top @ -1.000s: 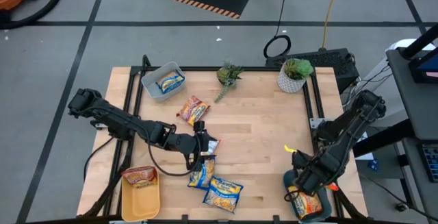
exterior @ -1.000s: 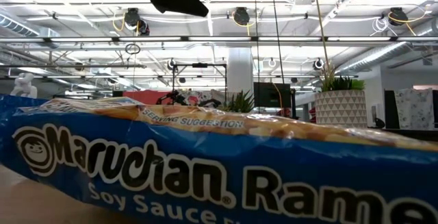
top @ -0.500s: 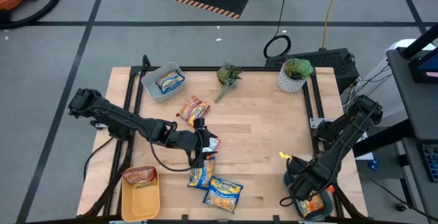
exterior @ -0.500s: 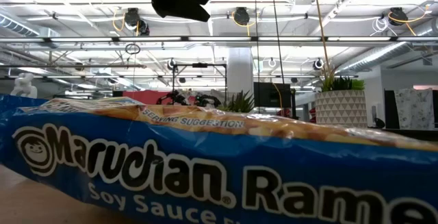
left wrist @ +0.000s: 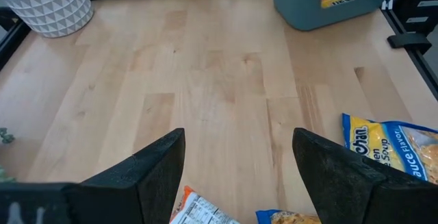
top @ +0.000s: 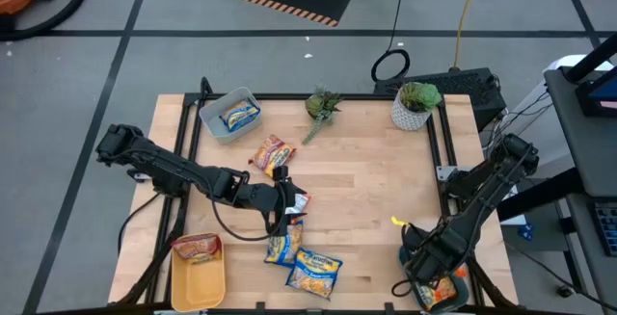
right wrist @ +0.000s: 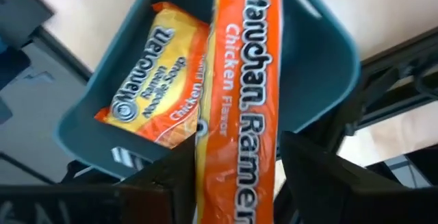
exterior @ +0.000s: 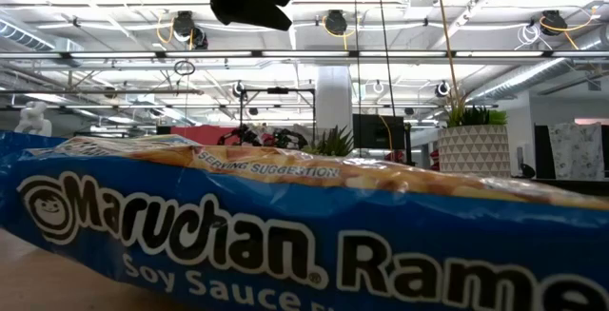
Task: Sort Maruchan noodles
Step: Put the right orange noodle pack into the blue bin
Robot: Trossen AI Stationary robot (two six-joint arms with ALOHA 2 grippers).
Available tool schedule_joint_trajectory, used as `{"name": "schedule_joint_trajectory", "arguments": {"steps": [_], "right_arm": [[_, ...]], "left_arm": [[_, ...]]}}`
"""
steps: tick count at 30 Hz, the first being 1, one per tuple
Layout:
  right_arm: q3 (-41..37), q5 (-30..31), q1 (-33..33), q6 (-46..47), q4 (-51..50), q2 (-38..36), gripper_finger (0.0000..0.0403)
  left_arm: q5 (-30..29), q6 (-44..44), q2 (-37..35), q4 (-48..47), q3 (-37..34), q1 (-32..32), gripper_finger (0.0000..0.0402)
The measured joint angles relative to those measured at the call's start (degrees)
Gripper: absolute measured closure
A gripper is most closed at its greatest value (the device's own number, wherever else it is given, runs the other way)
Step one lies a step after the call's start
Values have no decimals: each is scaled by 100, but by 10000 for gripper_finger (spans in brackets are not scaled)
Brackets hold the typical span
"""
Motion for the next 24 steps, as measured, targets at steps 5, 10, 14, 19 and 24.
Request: {"name": "schedule_joint_trajectory", "arguments": {"steps": [5,10,14,19,24], "right_arm": [[-1,-192,13,205,703,-4,211],[-2,-312,131,439,1598,-7,211],[-2,-361,290,663,1629,-7,219],[-2,-361,496,1173,1333,-7,244],[-2,-379,620,1683,1008,-7,270]], "left_arm": [[2,0,0,-2,0,0,126],[5,-14,0,-4,0,0,126],[7,-24,0,-7,-2,0,126],[11,-36,2,-15,-2,-2,126],[15,-44,2,-17,-2,-2,126]]}}
